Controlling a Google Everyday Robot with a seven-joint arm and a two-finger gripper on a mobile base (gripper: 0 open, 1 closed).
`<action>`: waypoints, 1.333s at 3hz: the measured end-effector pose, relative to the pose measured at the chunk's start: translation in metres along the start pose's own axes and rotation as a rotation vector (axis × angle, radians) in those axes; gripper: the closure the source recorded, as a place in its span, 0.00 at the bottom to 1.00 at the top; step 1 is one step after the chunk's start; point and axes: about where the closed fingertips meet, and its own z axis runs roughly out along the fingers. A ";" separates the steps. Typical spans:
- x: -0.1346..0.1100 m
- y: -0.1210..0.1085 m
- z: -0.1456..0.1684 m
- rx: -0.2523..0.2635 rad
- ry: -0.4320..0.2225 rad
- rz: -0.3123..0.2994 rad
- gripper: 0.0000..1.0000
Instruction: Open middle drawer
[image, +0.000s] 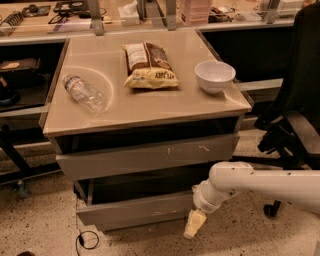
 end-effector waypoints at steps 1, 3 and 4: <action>-0.004 -0.014 0.007 -0.002 0.013 -0.015 0.00; -0.003 -0.019 0.028 -0.031 0.025 -0.016 0.00; 0.002 -0.017 0.043 -0.055 0.032 -0.003 0.00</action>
Offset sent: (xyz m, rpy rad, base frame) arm 0.0380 0.0059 -0.0112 -0.0330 -0.0086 0.0423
